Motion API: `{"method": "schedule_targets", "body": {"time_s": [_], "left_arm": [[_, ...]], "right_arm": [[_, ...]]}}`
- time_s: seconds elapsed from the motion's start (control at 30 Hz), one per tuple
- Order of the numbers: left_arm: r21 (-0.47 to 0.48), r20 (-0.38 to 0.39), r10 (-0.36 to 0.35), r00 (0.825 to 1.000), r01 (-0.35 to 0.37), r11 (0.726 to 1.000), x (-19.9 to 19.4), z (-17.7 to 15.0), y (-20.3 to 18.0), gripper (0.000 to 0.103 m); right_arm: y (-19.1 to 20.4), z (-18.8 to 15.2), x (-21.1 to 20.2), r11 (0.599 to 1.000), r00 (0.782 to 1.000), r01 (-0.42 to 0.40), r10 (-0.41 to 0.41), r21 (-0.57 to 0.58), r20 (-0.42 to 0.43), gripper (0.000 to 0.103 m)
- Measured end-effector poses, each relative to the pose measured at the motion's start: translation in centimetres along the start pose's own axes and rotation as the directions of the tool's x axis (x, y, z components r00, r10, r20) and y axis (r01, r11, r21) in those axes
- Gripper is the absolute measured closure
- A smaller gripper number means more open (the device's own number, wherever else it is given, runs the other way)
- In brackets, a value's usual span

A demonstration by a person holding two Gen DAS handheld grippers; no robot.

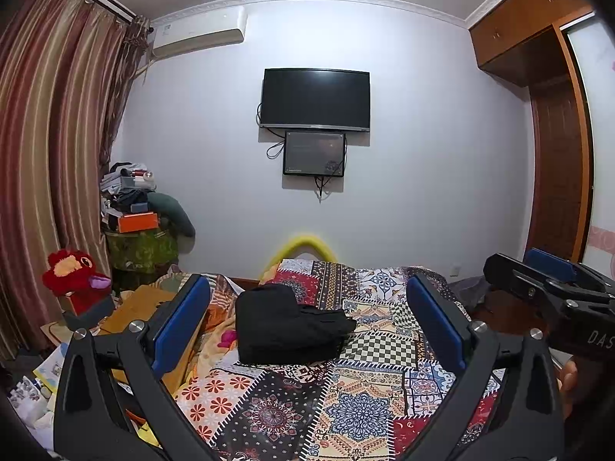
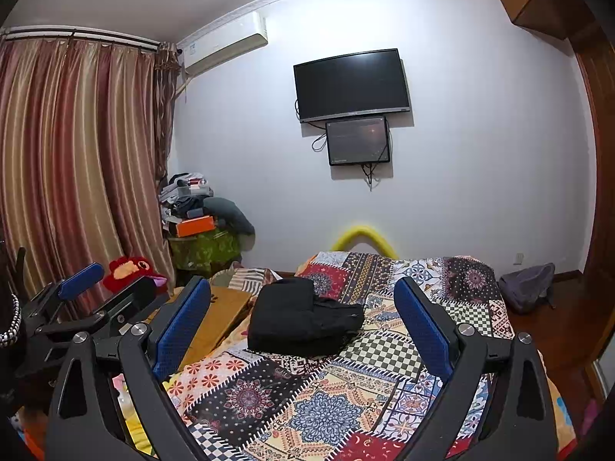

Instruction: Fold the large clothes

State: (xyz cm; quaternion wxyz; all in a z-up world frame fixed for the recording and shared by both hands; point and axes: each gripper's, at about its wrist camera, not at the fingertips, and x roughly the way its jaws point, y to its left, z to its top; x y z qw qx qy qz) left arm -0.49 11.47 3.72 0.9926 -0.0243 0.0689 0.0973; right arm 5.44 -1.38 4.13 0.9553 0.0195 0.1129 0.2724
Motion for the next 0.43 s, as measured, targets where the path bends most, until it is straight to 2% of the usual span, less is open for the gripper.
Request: {"method": "schedule_targets", "body": {"time_s": [0.43], "left_arm": [[-0.014, 0.001, 0.014, 1.0, -0.014, 1.0, -0.07, -0.14, 0.3, 0.0]], "right_arm": [[0.1, -0.05, 0.22, 1.0, 1.0, -0.003, 0.003, 0.003, -0.007, 0.008]]}}
